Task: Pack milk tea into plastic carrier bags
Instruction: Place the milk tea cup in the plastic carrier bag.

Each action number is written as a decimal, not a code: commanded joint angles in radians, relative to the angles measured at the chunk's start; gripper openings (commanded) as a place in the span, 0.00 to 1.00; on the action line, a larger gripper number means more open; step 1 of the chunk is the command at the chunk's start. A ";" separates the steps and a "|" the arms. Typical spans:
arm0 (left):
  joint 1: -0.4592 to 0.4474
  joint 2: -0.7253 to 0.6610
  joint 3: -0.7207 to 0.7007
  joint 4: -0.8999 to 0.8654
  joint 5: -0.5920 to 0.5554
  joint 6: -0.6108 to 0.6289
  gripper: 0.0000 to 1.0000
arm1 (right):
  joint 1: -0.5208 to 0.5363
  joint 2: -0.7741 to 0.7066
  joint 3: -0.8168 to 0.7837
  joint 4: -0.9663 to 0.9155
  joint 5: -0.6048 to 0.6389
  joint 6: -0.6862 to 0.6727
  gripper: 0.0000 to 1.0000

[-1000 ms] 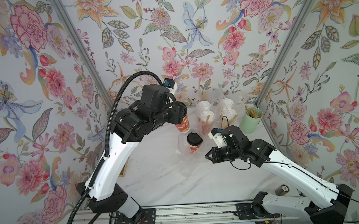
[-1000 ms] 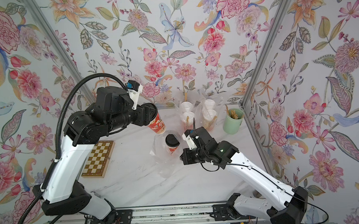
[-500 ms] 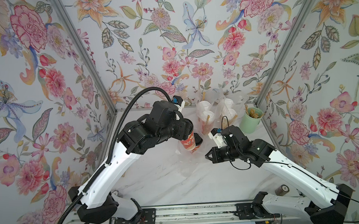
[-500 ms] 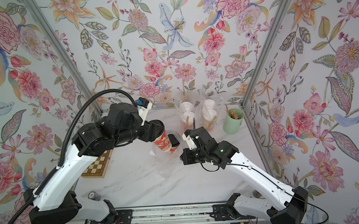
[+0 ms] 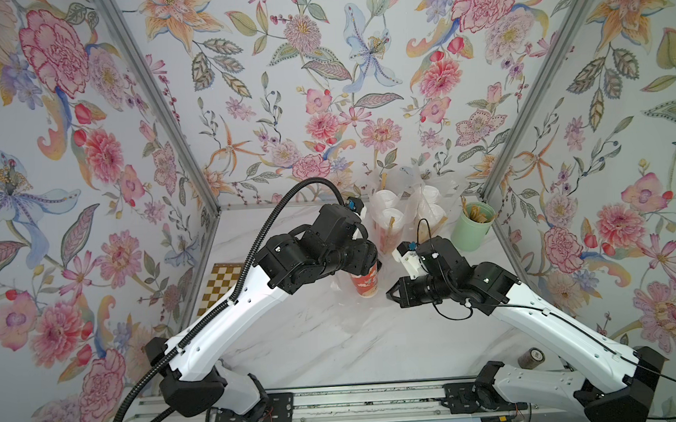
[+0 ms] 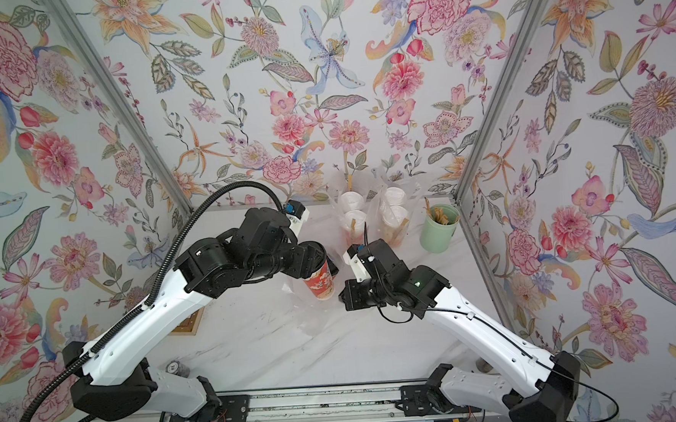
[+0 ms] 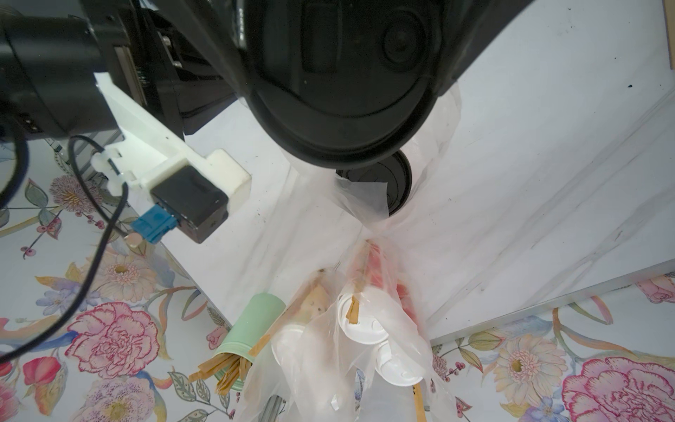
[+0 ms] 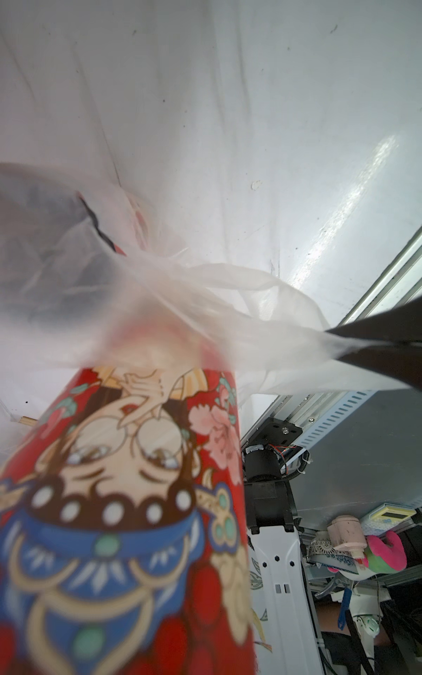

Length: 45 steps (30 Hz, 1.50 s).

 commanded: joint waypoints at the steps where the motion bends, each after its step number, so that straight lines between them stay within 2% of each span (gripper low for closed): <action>1: -0.021 0.022 -0.020 0.010 -0.043 -0.013 0.50 | 0.006 -0.015 0.017 -0.015 0.003 -0.005 0.05; 11: -0.036 0.032 -0.101 0.030 -0.052 -0.023 0.49 | 0.005 -0.015 0.017 -0.014 0.005 -0.010 0.04; 17: -0.041 0.019 -0.221 0.119 -0.029 -0.036 0.50 | 0.005 -0.010 0.020 -0.015 0.002 -0.008 0.05; 28: -0.058 -0.012 -0.404 0.236 -0.084 -0.046 0.50 | 0.004 -0.005 0.026 -0.016 0.002 -0.010 0.05; 35: -0.060 0.012 -0.437 0.227 -0.122 -0.041 0.51 | 0.001 -0.010 0.049 -0.018 0.003 -0.013 0.04; 45: -0.061 0.034 -0.476 0.242 -0.113 -0.045 0.55 | -0.005 -0.034 0.086 -0.025 0.016 -0.013 0.00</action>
